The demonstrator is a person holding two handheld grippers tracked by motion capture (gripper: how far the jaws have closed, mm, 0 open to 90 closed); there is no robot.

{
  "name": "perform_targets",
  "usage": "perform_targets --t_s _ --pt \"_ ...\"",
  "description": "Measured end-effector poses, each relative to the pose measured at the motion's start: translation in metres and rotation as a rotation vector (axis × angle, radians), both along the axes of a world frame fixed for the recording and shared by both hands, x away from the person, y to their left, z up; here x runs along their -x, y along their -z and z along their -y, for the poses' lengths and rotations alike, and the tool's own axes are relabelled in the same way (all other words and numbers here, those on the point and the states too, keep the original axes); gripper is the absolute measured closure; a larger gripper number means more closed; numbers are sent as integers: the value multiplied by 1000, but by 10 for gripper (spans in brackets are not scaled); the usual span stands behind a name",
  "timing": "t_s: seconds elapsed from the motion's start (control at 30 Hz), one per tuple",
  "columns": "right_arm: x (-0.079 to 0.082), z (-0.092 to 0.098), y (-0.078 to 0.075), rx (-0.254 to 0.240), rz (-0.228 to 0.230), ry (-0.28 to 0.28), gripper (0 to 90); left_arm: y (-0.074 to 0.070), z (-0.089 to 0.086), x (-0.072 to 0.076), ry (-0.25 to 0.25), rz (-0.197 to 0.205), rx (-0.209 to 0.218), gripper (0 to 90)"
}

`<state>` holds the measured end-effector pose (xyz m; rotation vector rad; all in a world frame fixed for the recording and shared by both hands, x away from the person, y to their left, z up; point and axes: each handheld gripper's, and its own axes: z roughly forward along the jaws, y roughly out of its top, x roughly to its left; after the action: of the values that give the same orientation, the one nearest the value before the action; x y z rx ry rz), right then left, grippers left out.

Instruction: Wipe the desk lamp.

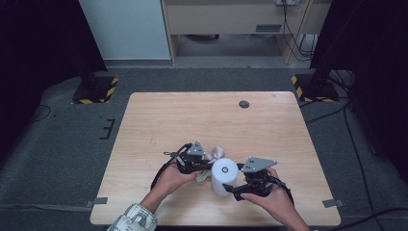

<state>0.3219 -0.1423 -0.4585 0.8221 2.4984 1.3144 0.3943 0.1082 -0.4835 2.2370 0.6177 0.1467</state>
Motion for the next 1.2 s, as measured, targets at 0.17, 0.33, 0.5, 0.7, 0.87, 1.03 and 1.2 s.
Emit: perform_targets --t_s 0.17,0.33,0.5,0.7,0.87,1.03,1.2 --pt "1 6 2 2 -11 -1 81 -4 -9 -1 -37 8 10 805" --pt "3 12 5 7 -20 1 64 -6 -20 -3 -68 21 12 805" --pt "3 24 11 17 -31 18 62 -7 -29 -4 -94 29 2 805" --pt "3 40 15 21 -48 56 65 -6 -40 -5 -120 39 1 803" --pt "-1 53 20 18 -59 96 69 -6 -48 -5 -141 42 -4 802" --pt "-5 63 25 23 -69 126 71 -5 -54 -6 -168 49 -12 802" --pt "-9 68 29 27 -83 162 73 -3 -57 -11 -220 58 -38 803"
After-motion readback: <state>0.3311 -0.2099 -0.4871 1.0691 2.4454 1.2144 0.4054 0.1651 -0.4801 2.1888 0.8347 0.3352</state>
